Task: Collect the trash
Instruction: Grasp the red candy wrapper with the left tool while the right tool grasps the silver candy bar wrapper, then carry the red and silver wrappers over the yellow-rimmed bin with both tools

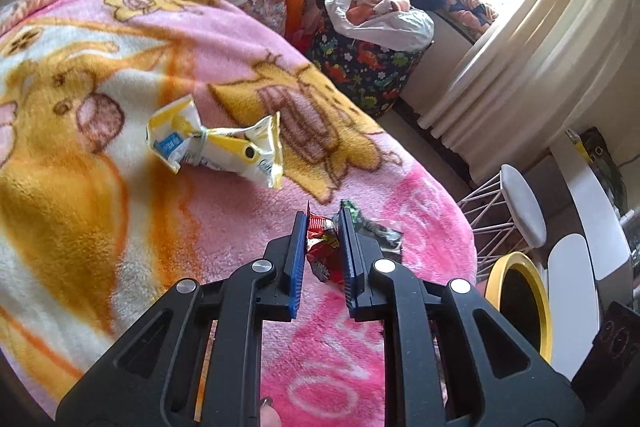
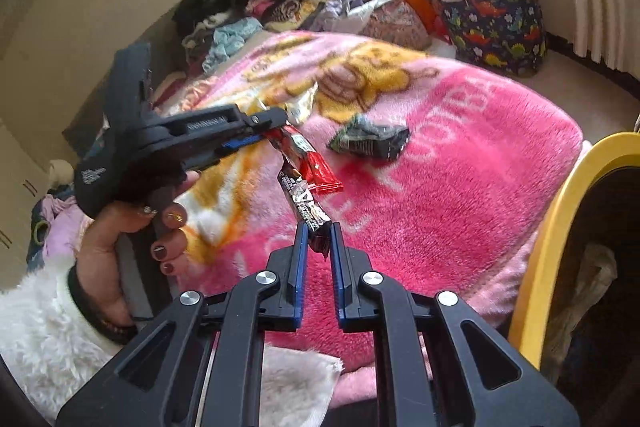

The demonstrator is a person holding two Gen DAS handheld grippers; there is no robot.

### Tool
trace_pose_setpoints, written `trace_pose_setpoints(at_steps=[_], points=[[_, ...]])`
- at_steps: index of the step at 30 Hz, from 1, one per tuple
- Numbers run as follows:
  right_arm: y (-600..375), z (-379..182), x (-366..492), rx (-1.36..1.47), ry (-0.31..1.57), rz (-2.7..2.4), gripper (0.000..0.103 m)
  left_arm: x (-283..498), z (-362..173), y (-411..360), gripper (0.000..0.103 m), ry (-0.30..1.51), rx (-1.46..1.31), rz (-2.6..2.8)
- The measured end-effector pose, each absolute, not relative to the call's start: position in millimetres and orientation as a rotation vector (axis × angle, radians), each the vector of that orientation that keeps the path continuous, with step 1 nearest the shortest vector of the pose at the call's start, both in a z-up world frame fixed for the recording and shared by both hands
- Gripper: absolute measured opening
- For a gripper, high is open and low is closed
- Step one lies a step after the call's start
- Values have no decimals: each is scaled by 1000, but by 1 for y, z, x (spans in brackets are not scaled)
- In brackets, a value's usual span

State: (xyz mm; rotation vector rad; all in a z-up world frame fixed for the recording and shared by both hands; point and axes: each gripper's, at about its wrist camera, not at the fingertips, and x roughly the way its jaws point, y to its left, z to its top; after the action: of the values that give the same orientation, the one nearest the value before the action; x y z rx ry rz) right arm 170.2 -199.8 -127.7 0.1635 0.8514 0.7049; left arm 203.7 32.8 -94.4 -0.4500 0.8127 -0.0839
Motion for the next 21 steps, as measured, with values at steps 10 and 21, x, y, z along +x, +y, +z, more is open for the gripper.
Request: trace_pose_setpoints(at_steps=[10, 21], points=[[-233, -101, 159, 216, 772, 668, 11, 201, -77, 9, 11, 785, -408, -114], [-275, -90, 152, 280, 723, 596, 11, 196, -65, -28, 8, 774, -347, -179]])
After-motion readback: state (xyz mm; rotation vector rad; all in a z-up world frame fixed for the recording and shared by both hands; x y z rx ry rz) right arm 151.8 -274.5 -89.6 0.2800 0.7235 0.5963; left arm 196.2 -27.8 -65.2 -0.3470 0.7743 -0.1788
